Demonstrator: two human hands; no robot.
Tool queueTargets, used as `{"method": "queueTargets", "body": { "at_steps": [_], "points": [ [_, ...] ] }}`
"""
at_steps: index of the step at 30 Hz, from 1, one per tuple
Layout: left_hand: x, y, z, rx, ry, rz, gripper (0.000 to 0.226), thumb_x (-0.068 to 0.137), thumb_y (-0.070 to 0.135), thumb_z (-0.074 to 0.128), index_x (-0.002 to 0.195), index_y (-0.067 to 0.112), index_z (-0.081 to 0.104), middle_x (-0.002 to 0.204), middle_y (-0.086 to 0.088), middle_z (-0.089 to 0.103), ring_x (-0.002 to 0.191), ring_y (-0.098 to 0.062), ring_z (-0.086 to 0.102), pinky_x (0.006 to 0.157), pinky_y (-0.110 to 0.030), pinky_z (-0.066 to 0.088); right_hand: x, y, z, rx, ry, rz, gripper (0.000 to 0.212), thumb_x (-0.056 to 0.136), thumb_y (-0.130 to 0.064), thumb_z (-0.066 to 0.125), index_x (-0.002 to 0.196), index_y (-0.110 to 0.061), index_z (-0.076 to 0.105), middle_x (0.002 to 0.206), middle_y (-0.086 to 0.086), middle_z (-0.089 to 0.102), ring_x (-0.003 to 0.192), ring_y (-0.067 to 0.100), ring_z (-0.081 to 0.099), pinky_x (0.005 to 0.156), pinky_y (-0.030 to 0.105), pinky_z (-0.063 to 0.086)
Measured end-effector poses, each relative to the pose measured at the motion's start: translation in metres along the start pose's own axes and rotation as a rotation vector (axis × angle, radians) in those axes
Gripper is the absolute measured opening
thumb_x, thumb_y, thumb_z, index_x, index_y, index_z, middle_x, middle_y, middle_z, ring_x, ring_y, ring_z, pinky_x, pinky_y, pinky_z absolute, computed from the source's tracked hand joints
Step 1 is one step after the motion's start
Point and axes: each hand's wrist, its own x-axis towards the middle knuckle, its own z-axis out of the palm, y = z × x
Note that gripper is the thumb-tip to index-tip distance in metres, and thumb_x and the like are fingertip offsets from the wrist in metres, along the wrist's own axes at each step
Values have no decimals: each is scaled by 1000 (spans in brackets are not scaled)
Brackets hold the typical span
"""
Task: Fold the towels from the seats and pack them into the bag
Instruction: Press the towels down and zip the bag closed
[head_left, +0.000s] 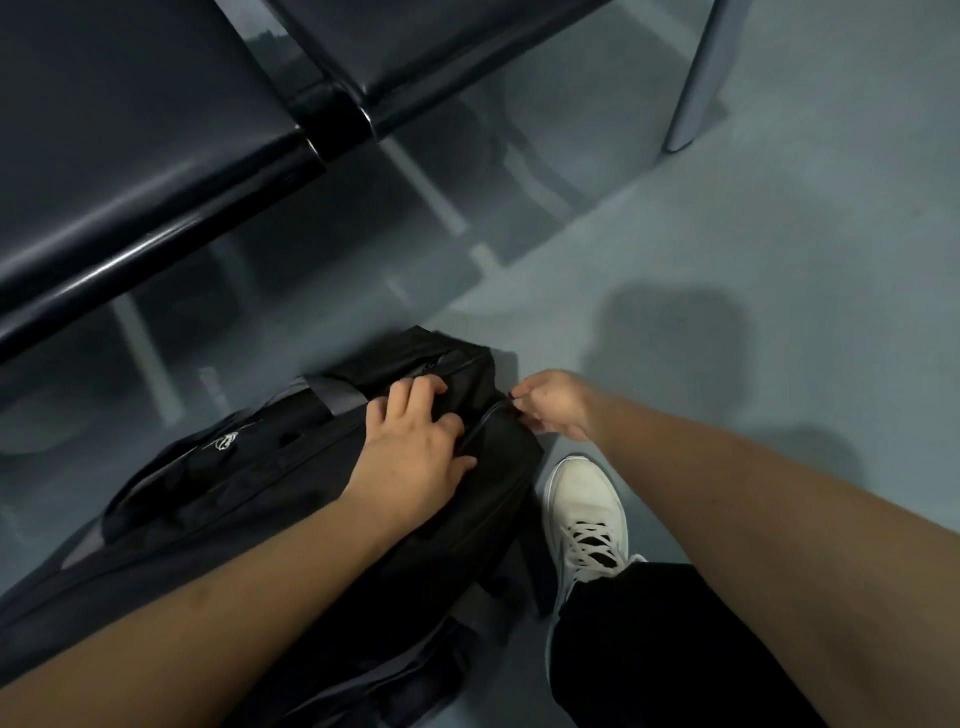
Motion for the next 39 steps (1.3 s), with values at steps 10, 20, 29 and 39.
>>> {"method": "queueTargets", "body": {
  "at_steps": [10, 20, 29, 39],
  "points": [
    [19, 5, -9, -132, 118, 99, 59, 90, 45, 66, 139, 15, 53, 159, -3, 37, 153, -22, 22, 123, -43, 15, -19, -49, -40, -646, -145, -227, 23, 87, 6, 56, 93, -2, 77, 67, 0, 65, 62, 10, 54, 49, 13, 40],
    [64, 38, -35, -152, 25, -28, 29, 91, 51, 62, 107, 31, 75, 102, -1, 69, 105, -26, 62, 85, -35, 42, -47, -88, -65, -447, -449, -177, 13, 89, -6, 73, 78, -7, 68, 67, 3, 68, 49, 5, 53, 45, 16, 42],
    [54, 29, -33, -729, -72, -226, 12, 87, 11, 64, 81, 20, 70, 67, 4, 73, 67, -9, 71, 78, -30, 58, -20, -43, -50, -462, -318, 65, 45, 105, -38, 51, 147, -26, 42, 144, 9, 52, 120, 30, 60, 100, 46, 48],
    [52, 16, -35, -1168, -115, -335, 25, 93, -10, 55, 78, 9, 59, 62, -9, 68, 61, -19, 63, 68, -24, 52, -5, -29, -19, -216, -403, 21, 21, 98, 2, 43, 99, -9, 61, 83, 10, 66, 62, 15, 61, 63, 31, 49]
  ]
}}
